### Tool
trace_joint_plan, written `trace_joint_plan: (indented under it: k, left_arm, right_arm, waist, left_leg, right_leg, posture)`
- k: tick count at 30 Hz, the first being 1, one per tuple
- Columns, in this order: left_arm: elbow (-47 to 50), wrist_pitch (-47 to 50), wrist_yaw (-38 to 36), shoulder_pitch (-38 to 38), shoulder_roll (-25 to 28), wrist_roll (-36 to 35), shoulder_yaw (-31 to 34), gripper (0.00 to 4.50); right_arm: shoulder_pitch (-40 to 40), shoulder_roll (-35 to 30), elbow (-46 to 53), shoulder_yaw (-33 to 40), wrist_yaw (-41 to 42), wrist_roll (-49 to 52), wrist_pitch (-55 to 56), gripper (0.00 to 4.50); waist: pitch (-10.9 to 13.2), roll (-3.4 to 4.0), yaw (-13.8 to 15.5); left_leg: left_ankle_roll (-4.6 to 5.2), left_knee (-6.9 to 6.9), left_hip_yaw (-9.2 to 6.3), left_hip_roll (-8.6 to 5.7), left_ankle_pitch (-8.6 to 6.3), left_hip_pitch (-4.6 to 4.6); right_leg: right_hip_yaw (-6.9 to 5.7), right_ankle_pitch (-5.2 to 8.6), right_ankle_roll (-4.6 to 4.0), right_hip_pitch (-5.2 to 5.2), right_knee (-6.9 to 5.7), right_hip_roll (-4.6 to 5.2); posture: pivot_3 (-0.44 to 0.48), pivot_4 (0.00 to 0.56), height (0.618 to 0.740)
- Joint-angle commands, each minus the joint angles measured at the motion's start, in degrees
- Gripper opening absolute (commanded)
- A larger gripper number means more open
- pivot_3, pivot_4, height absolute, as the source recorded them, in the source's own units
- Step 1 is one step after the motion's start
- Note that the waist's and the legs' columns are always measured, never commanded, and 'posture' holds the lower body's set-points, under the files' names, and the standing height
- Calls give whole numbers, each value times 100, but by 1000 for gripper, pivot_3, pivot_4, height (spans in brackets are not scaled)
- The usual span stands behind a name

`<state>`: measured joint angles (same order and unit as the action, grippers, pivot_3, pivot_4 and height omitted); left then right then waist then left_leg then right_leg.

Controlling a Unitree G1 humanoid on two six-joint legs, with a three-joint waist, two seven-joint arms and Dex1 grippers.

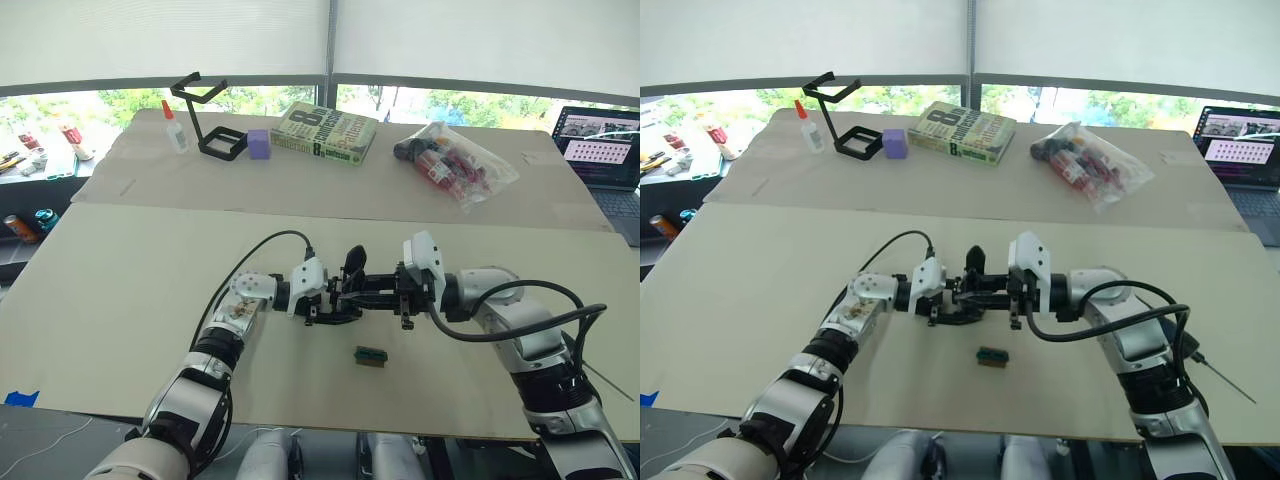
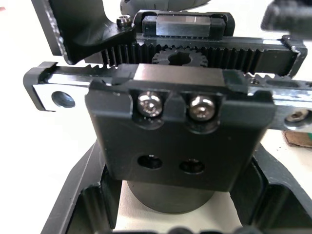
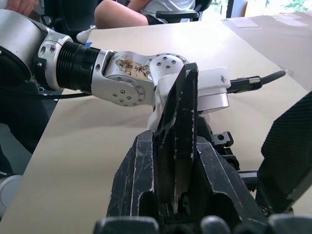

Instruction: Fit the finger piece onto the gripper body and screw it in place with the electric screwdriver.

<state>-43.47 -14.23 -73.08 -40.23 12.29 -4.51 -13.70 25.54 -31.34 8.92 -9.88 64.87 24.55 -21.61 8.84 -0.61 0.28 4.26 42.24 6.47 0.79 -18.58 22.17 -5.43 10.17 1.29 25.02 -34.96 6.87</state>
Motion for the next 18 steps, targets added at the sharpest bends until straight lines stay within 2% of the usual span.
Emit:
trace_joint_plan:
  k: [1,18]
  left_arm:
    - [-46,93,-106,168,62,162,-179,2371]
    - [18,130,-94,200,77,161,-185,2371]
  right_arm:
    - [-1,5,43,-33,-102,-128,47,410]
    - [-30,-239,65,-170,-118,-218,-348,410]
  waist:
    - [0,0,0]
    - [-1,1,-12]
  left_leg:
    - [0,0,0,0,0,0]
    - [-1,-1,0,1,0,-4]
  right_leg:
    - [0,0,0,0,0,0]
    - [0,0,0,-2,2,0]
  posture:
    - [0,150,740]
    - [0,150,740]
